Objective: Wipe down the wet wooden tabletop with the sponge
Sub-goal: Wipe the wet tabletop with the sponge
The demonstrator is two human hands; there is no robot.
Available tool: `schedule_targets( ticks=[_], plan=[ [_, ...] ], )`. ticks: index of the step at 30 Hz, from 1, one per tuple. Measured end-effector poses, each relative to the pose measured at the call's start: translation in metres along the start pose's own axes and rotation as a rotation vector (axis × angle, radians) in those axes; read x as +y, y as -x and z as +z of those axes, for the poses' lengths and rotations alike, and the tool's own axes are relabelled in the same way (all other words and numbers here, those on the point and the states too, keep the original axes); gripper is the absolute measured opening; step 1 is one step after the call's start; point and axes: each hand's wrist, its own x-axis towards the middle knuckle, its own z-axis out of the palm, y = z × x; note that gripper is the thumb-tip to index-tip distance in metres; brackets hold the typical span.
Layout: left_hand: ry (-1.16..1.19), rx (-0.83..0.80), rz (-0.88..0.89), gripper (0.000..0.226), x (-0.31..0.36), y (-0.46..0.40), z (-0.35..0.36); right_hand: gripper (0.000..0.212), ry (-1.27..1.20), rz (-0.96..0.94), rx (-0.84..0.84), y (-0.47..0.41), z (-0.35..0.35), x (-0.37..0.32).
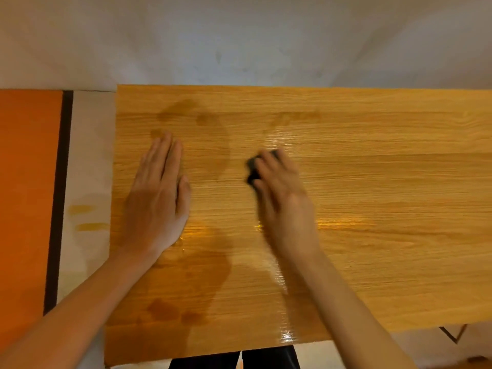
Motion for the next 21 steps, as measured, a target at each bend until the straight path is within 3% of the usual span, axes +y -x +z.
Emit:
schedule_targets(
  ticks=[5, 11, 14, 16, 21],
  plan=[
    [0.024, -0.009, -0.008, 0.055, 0.0, 0.0, 0.0, 0.035, 0.033, 0.425, 0.261, 0.006, -0.042, 0.042],
    [0.019, 0.012, 0.012, 0.053, -0.001, 0.0, 0.001, 0.029, 0.004, 0.05, 0.102, -0.045, 0.052, -0.056],
    [0.024, 0.023, 0.024, 0.053, -0.001, 0.0, 0.002, 0.034, 0.027, -0.047, 0.015, -0.049, 0.042, -0.044],
    [0.039, 0.029, 0.03, 0.053, -0.002, 0.0, 0.002, 0.035, 0.027, 0.045, 0.042, -0.04, 0.009, -0.006],
    [0.067, 0.02, -0.004, 0.054, -0.001, -0.001, 0.003, 0.036, 0.042, 0.461, 0.311, -0.028, -0.04, 0.051]
  ],
)
